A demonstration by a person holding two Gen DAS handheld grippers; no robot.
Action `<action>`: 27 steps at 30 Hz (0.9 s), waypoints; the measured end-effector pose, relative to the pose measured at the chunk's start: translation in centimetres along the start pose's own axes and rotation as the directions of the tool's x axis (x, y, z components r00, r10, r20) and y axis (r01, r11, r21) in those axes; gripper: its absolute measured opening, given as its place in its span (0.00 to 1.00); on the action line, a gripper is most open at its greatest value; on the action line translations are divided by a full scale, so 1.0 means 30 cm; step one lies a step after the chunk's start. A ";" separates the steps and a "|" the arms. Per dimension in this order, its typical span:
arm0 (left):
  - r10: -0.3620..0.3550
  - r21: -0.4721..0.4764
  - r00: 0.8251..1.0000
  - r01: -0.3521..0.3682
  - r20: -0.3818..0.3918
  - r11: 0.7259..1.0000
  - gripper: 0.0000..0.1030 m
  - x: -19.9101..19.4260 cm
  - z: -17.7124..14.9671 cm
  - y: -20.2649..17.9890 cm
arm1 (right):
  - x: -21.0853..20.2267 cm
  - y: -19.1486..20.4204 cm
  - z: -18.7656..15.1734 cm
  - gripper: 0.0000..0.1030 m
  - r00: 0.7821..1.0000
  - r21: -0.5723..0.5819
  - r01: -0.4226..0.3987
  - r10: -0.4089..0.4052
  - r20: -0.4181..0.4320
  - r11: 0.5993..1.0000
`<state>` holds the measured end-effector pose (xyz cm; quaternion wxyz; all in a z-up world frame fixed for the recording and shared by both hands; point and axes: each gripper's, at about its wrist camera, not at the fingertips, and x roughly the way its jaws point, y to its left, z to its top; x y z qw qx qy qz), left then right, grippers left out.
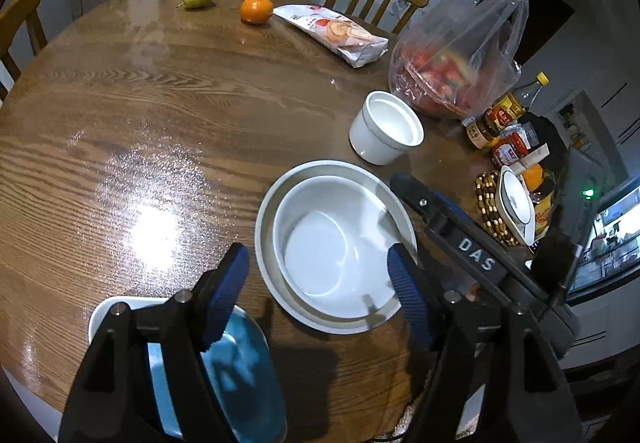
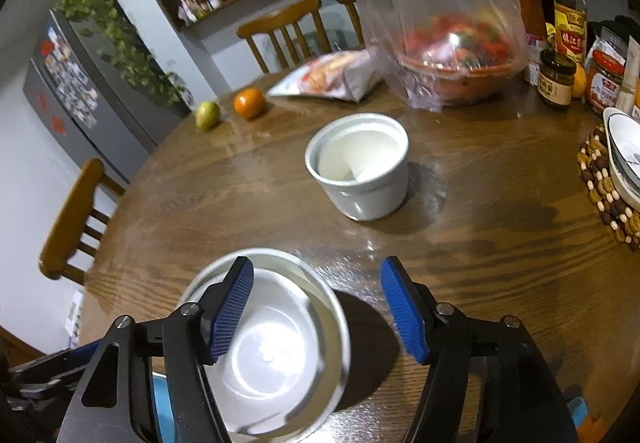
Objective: Organize plates and bowls
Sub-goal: 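Open both tools to release the smaller bowl inside the larger bowl, then move both tools to the small white ramekin and grasp its rim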
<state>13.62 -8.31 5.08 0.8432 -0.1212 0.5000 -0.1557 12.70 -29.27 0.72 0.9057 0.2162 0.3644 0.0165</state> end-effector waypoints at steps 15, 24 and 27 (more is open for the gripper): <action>0.024 0.152 0.985 -0.051 0.173 0.987 0.76 -0.163 0.123 -0.187 | -0.166 0.019 0.171 0.68 0.998 -0.024 0.023 -0.022 0.058 0.999; 0.115 0.053 0.961 -0.132 0.252 0.990 0.75 -0.060 0.309 -0.217 | -0.174 -0.006 0.374 0.70 0.994 0.063 0.040 -0.046 0.101 0.997; 0.135 0.064 0.968 -0.152 0.213 0.986 0.75 0.025 0.354 -0.222 | -0.119 -0.025 0.400 0.70 0.993 0.071 0.010 -0.018 0.116 0.997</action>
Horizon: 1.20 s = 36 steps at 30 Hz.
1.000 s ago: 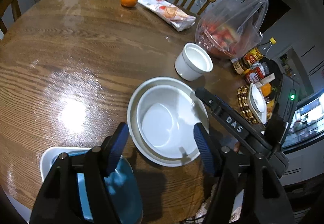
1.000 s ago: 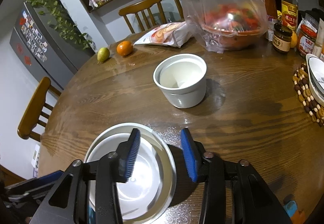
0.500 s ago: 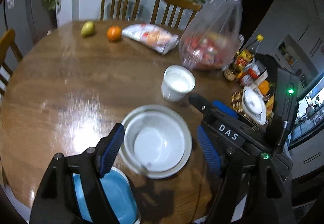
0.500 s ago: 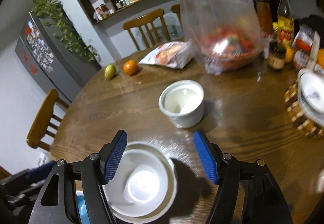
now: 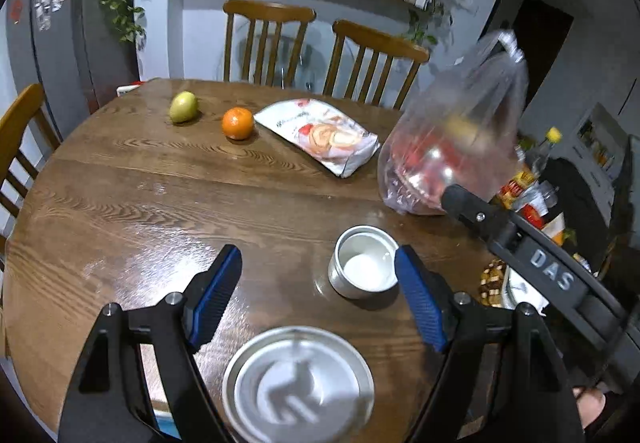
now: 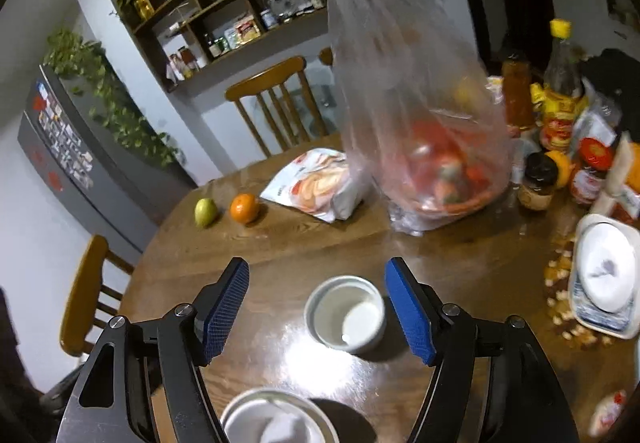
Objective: Organize plates and bowls
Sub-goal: 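Move both tools to the small white ramekin and grasp its rim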
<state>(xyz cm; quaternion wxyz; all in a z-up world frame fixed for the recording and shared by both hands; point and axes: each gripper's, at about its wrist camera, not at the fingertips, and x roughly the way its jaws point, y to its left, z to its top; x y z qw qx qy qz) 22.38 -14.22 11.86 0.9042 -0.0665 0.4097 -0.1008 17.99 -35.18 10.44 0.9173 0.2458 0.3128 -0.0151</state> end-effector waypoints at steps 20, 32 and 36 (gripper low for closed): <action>-0.052 -0.072 0.959 0.034 -0.278 0.997 0.67 0.448 -0.018 -0.002 | 0.347 -0.172 -0.050 0.51 0.958 0.038 0.166 -0.152 -0.243 0.985; -0.013 -0.048 0.950 -0.002 -0.312 0.999 0.62 0.510 -0.039 -0.012 | 0.417 -0.201 -0.074 0.33 0.945 0.054 0.126 -0.104 -0.310 0.991; 0.004 -0.041 0.945 -0.018 -0.328 0.999 0.57 0.536 -0.048 -0.018 | 0.436 -0.190 -0.085 0.29 0.941 0.046 0.124 -0.103 -0.323 0.991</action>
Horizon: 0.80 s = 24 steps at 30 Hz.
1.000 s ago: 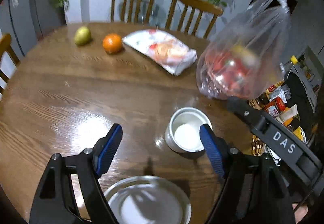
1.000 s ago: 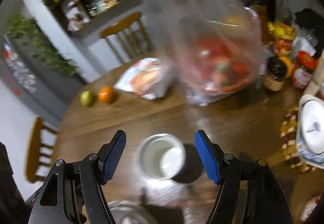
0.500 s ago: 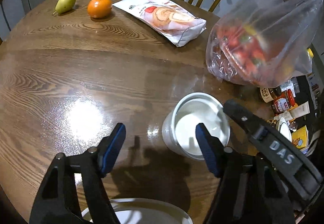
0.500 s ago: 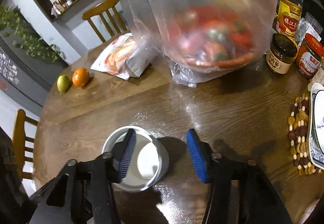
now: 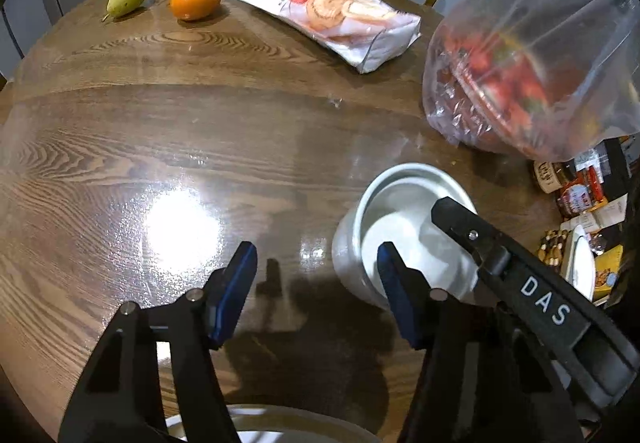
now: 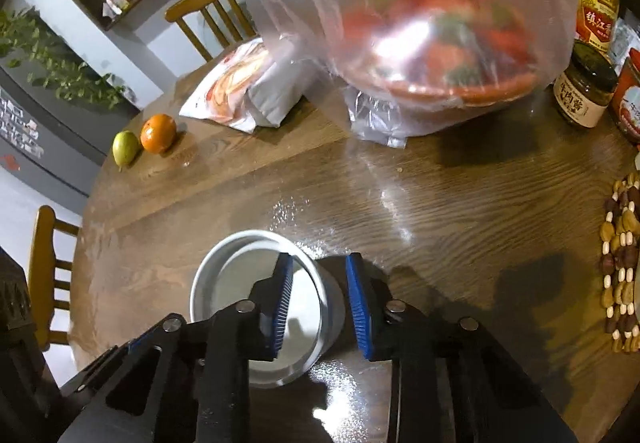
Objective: Organize plates and bowls
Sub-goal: 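Move both tools to the small white ramekin and grasp its rim, then lift the white ramekin with both tools toward the nested bowls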
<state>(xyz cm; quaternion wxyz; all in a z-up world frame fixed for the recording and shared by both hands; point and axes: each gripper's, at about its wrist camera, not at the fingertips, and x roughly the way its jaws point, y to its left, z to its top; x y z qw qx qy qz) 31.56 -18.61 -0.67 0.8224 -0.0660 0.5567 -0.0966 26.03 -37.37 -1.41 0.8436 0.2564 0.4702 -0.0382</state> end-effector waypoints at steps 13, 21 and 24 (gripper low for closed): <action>-0.029 0.015 0.999 0.030 -0.043 0.999 0.25 0.062 -0.009 -0.035 | 0.095 -0.007 -0.011 0.26 0.993 0.032 -0.086 0.088 -0.081 0.996; 0.025 0.026 1.000 -0.025 -0.016 0.999 0.23 0.049 -0.012 -0.035 | 0.094 0.007 -0.016 0.24 0.992 0.029 -0.094 0.096 -0.077 0.995; 0.027 0.027 1.000 -0.027 0.003 0.999 0.22 0.019 -0.013 -0.035 | 0.075 0.020 -0.016 0.24 0.992 0.026 -0.108 0.109 -0.067 0.994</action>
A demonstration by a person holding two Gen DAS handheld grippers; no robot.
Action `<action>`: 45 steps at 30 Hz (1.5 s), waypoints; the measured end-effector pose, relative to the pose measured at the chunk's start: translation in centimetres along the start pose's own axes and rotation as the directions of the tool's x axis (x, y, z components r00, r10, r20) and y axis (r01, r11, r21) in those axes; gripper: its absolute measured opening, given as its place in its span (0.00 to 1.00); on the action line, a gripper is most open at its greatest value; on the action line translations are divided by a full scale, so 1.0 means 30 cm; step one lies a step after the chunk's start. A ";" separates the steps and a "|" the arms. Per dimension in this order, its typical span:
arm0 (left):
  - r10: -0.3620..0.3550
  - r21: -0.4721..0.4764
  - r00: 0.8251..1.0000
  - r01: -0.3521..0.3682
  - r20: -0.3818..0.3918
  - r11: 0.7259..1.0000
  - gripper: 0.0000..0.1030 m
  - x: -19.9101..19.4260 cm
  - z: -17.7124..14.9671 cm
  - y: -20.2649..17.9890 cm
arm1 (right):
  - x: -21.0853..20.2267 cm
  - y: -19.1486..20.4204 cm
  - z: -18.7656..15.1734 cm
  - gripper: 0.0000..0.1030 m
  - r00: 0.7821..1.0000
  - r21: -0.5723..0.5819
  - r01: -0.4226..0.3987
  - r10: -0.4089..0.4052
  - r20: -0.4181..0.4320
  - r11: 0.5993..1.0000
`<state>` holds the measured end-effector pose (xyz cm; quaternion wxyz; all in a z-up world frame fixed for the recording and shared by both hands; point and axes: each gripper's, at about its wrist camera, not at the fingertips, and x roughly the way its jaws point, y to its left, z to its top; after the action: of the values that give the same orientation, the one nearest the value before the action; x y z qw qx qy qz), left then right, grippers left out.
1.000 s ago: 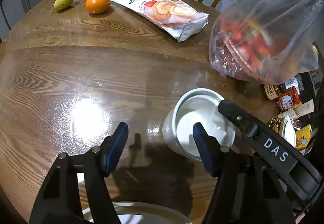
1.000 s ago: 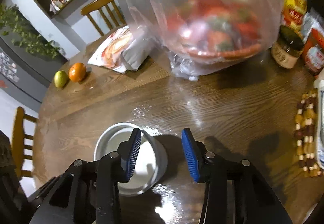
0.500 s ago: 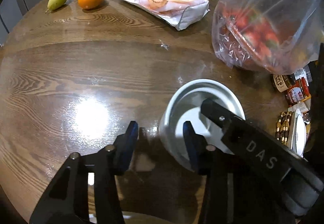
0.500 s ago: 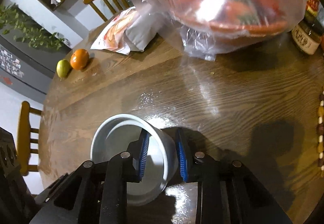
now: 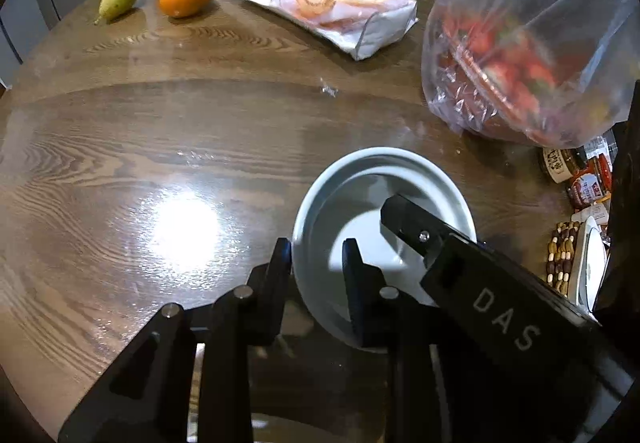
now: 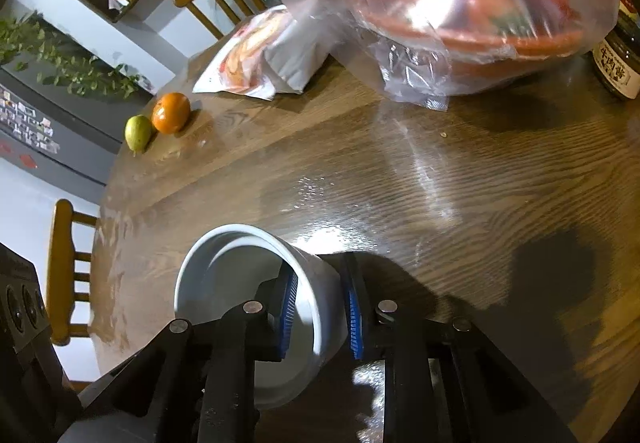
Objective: Organize plates and bowls
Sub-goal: 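Lift the white ramekin with both tools toward the nested bowls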
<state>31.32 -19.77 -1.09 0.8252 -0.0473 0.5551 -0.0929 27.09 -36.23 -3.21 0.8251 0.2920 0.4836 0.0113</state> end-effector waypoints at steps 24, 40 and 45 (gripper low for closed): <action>0.034 -0.069 0.979 -0.020 0.200 0.997 0.23 -0.364 -0.147 0.135 | -0.233 0.295 -0.130 0.24 0.987 -0.218 -0.073 0.102 0.127 0.973; 0.044 -0.110 0.972 -0.019 0.230 0.994 0.24 -0.434 -0.324 0.230 | -0.245 0.383 -0.315 0.24 0.985 -0.298 -0.081 0.122 0.122 0.951; 0.046 -0.124 0.965 -0.014 0.259 0.992 0.25 -0.446 -0.376 0.242 | -0.259 0.381 -0.369 0.24 0.981 -0.312 -0.087 0.135 0.136 0.946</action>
<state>16.72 -9.63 5.46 0.8880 -0.1009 0.4469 -0.0395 17.06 -23.87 4.56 0.8933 0.1883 0.3930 0.1096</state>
